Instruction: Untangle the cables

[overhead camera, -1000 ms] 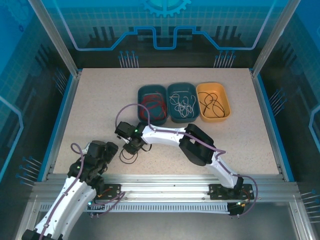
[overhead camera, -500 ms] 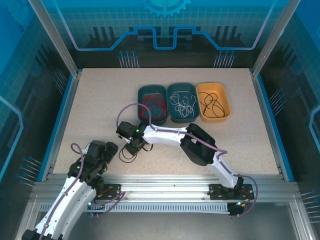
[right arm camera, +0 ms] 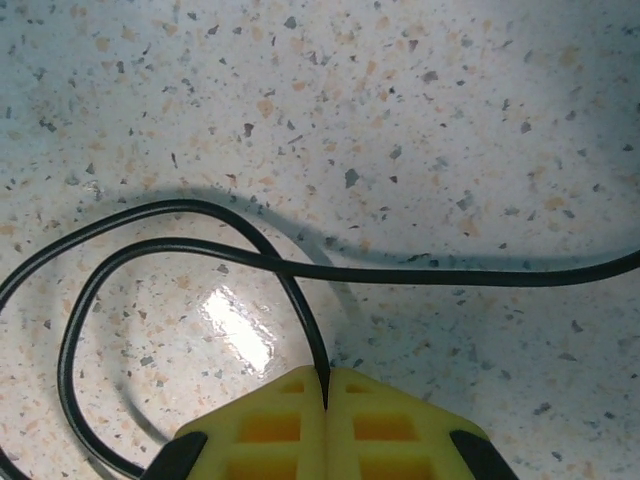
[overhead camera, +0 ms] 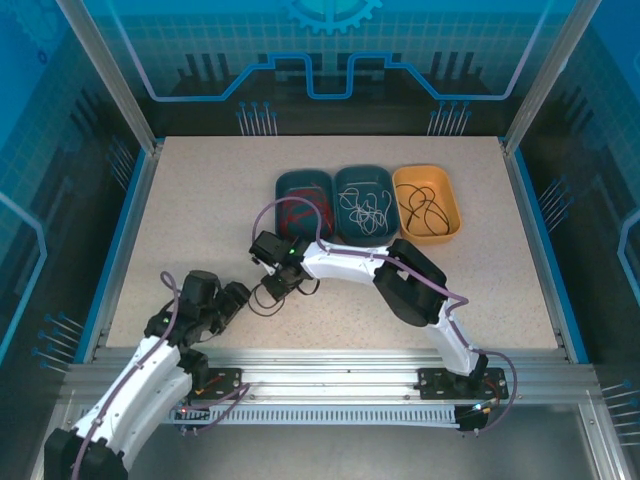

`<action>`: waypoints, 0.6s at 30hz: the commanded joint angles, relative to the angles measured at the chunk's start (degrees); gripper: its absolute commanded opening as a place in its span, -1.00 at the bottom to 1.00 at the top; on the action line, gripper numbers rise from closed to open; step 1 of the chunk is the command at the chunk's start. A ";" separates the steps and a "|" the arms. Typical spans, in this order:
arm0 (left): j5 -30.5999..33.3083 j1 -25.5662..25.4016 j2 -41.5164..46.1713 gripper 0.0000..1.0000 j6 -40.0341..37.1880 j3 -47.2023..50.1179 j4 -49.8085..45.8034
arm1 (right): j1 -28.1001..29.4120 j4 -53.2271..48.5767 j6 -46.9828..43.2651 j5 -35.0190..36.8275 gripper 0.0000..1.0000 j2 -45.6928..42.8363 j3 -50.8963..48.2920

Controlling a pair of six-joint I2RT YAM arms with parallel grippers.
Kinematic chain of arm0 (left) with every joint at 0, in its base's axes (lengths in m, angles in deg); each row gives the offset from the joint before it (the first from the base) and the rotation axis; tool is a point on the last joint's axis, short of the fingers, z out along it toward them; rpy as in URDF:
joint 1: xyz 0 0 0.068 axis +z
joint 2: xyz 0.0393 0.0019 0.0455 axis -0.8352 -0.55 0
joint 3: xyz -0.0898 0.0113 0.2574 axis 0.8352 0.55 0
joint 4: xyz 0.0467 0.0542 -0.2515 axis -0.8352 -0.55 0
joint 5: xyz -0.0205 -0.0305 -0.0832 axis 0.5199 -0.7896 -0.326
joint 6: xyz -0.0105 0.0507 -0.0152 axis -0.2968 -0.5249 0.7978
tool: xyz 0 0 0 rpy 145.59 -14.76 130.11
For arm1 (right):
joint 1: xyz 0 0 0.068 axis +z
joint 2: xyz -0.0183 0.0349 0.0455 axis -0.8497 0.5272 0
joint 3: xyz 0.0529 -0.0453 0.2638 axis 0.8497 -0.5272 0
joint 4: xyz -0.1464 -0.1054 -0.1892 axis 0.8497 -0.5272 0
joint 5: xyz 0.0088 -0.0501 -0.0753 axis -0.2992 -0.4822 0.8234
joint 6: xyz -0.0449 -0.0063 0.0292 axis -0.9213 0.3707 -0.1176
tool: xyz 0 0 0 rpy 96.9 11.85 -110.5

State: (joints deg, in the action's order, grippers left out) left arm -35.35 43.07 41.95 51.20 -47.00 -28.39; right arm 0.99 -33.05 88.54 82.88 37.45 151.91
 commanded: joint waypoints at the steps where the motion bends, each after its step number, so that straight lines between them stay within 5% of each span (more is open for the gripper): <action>1: -4.07 -0.15 -2.15 0.35 -1.62 0.26 5.17 | 0.06 0.80 1.45 -1.42 -1.00 -2.17 -0.58; 9: -2.59 -0.87 -2.18 -0.26 2.40 4.01 8.21 | 0.04 0.50 1.28 -1.56 -1.00 -2.06 -0.12; 18: -0.46 -3.87 -6.18 -0.30 4.10 4.94 13.77 | 0.06 -0.62 1.09 -2.20 -1.00 -0.87 1.39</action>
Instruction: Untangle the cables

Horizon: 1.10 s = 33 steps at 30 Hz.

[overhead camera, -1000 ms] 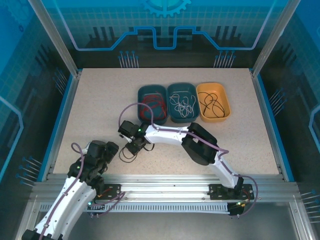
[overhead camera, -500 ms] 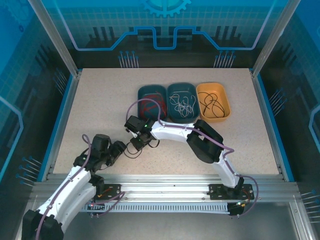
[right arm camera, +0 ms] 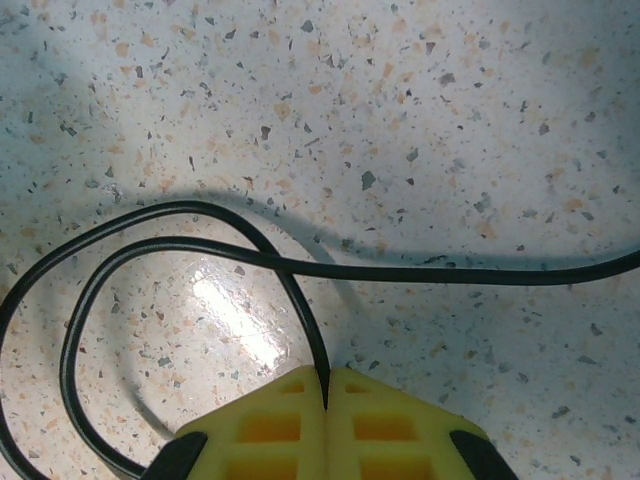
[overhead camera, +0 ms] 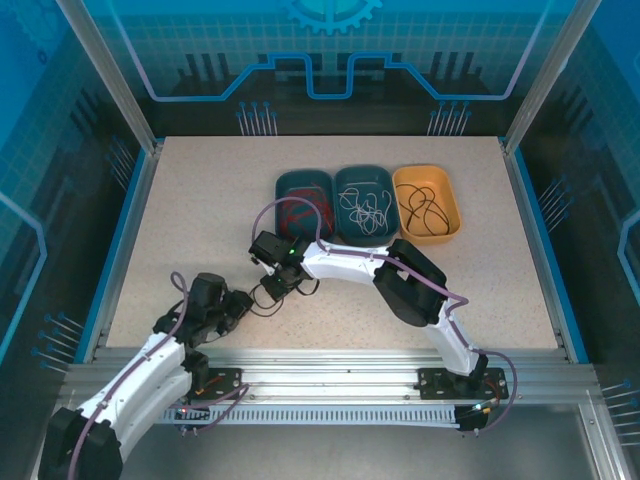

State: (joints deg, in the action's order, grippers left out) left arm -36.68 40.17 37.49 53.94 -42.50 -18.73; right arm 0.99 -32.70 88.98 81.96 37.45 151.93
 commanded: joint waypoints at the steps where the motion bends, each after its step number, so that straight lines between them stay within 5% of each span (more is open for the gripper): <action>1: 0.85 -1.20 -2.62 -0.30 1.41 0.43 5.16 | 0.06 -1.04 0.67 -1.35 -1.00 -0.86 1.43; 4: 1.20 -1.89 -5.81 -0.37 1.29 0.03 7.64 | 0.06 -1.12 0.65 -1.64 -1.00 -0.95 1.43; 11: 3.52 -2.78 -9.83 -1.00 -0.36 -2.30 7.05 | 0.06 -1.48 0.50 -0.47 -1.00 -1.69 1.13; 22: 11.53 -2.78 -1.29 -1.00 -7.57 -7.88 -4.49 | -0.38 -0.30 -0.56 2.56 -0.98 -5.70 -1.89; 27: 10.72 -2.78 2.86 -1.00 -14.54 -10.00 -5.05 | -1.06 2.83 -1.08 2.24 -0.52 -10.52 -5.64; 33: 7.52 -2.78 5.05 -1.00 -21.20 -14.18 -6.06 | -3.41 7.38 -1.61 0.16 -0.38 -19.35 -10.22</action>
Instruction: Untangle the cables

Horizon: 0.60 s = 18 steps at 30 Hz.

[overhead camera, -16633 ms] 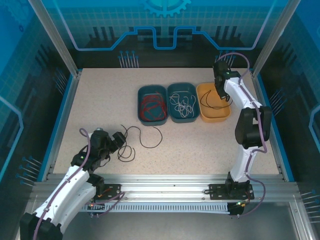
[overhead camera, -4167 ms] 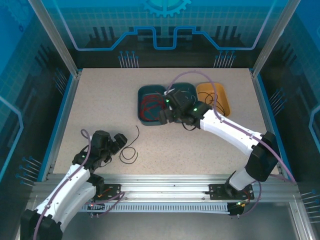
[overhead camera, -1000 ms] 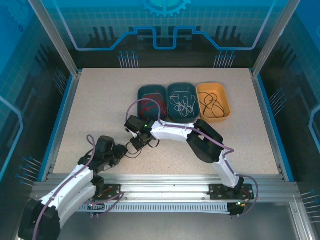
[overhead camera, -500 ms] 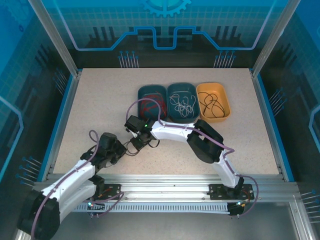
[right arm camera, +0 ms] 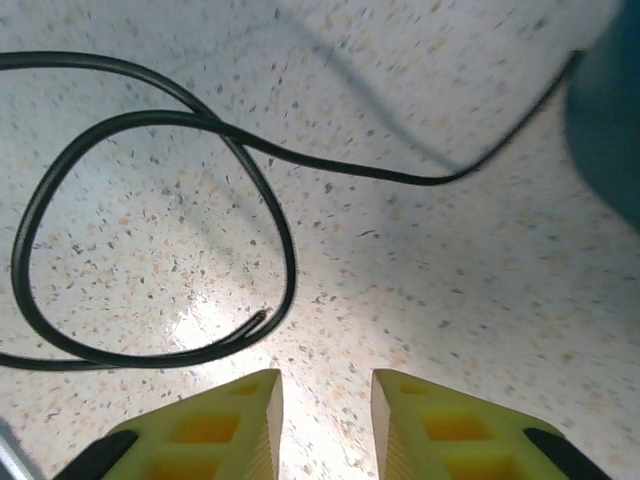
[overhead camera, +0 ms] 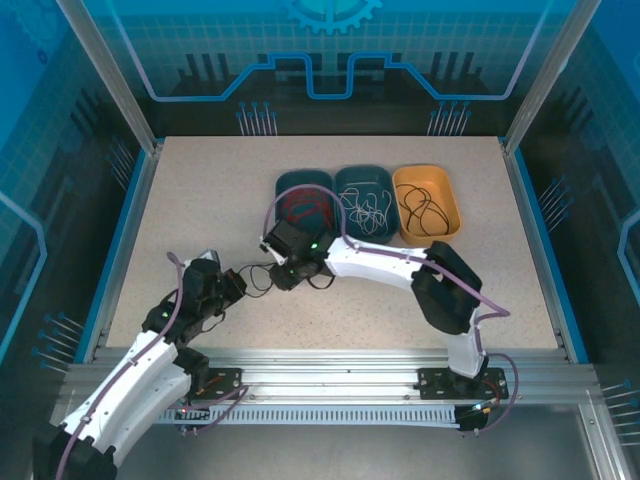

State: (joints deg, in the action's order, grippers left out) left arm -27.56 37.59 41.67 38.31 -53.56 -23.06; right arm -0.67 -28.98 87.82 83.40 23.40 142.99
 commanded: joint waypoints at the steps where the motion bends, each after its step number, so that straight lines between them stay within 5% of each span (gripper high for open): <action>1: -1.97 -0.20 0.82 -1.00 -5.78 -3.71 -2.03 | -1.87 4.38 -0.46 -1.76 -0.36 -6.54 -1.82; 8: -4.20 -0.20 -1.06 -1.00 -4.31 -6.28 -2.69 | 0.43 7.64 -3.09 -6.20 -0.20 -10.81 -2.65; 18: -5.66 -0.20 -1.98 -1.00 -3.27 -7.05 -1.22 | 3.12 4.54 -3.44 -3.90 0.13 -6.09 2.64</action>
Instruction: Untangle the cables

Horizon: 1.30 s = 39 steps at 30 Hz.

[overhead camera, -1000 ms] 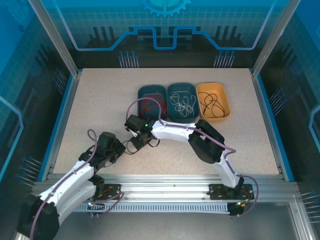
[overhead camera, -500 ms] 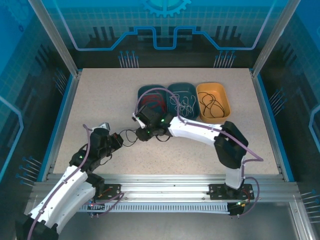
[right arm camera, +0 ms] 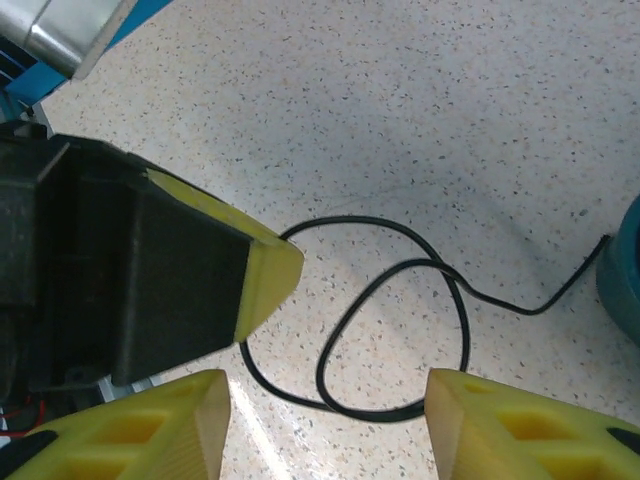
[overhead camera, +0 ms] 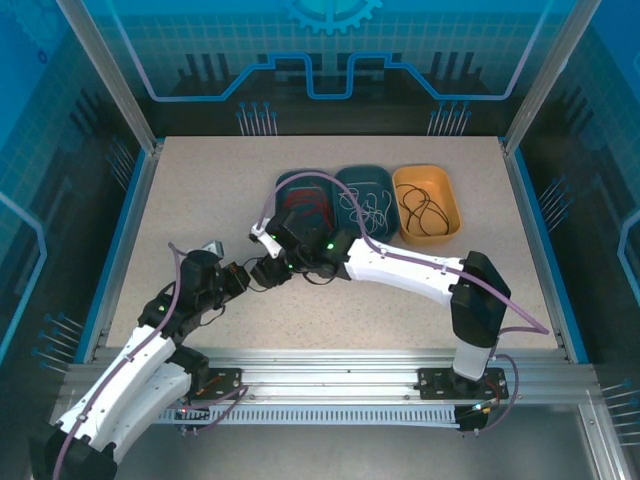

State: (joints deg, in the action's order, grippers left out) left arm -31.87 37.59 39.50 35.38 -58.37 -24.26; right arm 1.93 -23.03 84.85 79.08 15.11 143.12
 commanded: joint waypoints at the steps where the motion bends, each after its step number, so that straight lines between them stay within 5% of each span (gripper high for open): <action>1: -1.36 -0.20 0.25 -1.00 -0.27 -2.25 0.01 | 0.60 -1.68 -0.62 0.38 0.15 2.94 2.92; 6: -1.80 -0.20 0.53 -1.00 0.14 -2.11 0.29 | 0.89 -4.23 0.11 3.12 0.21 6.35 5.38; 11: -2.14 -0.20 1.37 -1.00 0.13 -2.24 -0.15 | 0.36 -7.62 1.67 6.80 0.04 9.40 7.26; 14: -1.75 -0.20 1.76 -1.00 0.13 -2.66 -1.57 | -0.42 -8.70 3.22 8.47 -0.57 9.74 7.60; 16: -0.84 -0.19 2.35 -1.00 0.10 -2.77 -3.18 | -1.19 -7.86 4.00 8.87 -0.68 8.31 6.14; 23: 1.30 -0.20 4.62 -1.00 1.16 -2.64 -8.08 | -5.12 -5.08 6.90 9.68 -0.69 1.39 -1.53; 34: 8.01 -0.20 9.54 -1.00 0.62 -5.46 -16.79 | -8.87 -5.52 8.04 11.43 -1.00 -2.79 -6.82; 39: 4.94 -0.20 10.19 -1.00 0.17 -2.81 -15.06 | -9.95 -3.68 7.50 6.78 -1.00 -5.45 -6.82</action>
State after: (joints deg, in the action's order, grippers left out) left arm -27.35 37.52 48.75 35.77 -61.99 -37.94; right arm -6.46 -27.43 92.15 87.36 12.77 136.57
